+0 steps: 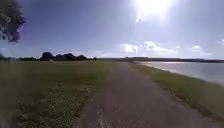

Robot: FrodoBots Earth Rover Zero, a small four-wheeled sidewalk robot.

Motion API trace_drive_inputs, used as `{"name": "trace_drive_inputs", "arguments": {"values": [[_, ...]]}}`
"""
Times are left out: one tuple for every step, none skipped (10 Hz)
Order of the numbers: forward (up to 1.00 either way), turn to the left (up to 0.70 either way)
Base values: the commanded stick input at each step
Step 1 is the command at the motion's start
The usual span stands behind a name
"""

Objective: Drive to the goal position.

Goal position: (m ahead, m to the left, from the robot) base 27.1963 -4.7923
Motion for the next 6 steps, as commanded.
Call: {"name": "trace_drive_inputs", "arguments": {"values": [[0.7,0.05],[0.7,0.05],[0.7,0.05],[0.7,0.05],[0.7,0.05],[0.7,0.05]]}}
